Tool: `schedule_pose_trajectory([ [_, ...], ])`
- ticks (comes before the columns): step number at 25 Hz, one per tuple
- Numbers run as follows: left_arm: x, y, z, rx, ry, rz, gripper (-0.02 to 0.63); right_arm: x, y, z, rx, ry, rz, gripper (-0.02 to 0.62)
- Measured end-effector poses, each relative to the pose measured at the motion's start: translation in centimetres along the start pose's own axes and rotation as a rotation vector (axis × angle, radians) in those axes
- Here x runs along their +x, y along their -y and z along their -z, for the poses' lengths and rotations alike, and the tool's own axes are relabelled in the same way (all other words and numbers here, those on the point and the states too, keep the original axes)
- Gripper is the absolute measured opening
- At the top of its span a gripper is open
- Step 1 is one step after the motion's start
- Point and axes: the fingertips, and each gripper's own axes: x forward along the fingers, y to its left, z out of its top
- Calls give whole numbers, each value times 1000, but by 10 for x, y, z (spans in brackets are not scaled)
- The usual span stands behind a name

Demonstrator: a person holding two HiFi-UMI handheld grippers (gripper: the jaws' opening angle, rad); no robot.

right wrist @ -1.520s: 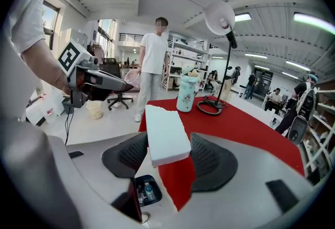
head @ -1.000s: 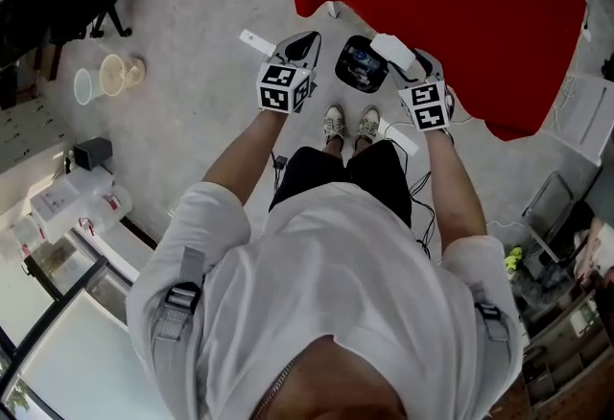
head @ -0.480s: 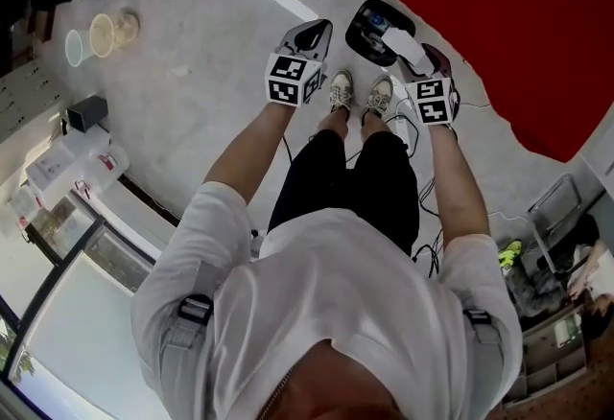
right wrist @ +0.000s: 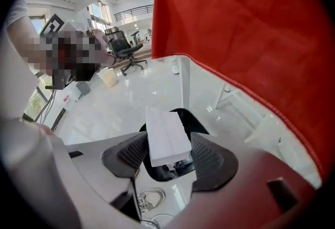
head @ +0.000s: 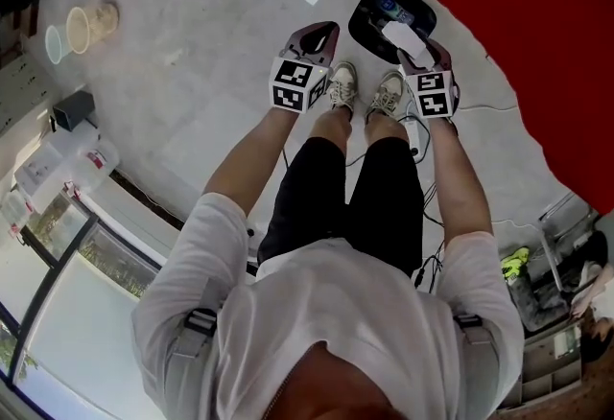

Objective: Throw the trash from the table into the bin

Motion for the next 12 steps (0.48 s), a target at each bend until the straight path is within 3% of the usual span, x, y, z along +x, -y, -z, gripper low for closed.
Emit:
schedule_pose_trajectory([
  [7, 33, -23, 59, 3, -25, 9, 11, 76, -12, 53, 41, -41, -56, 265],
  [12, 29, -29, 64, 2, -35, 11, 11, 72, -15, 47, 39, -31, -48, 265],
])
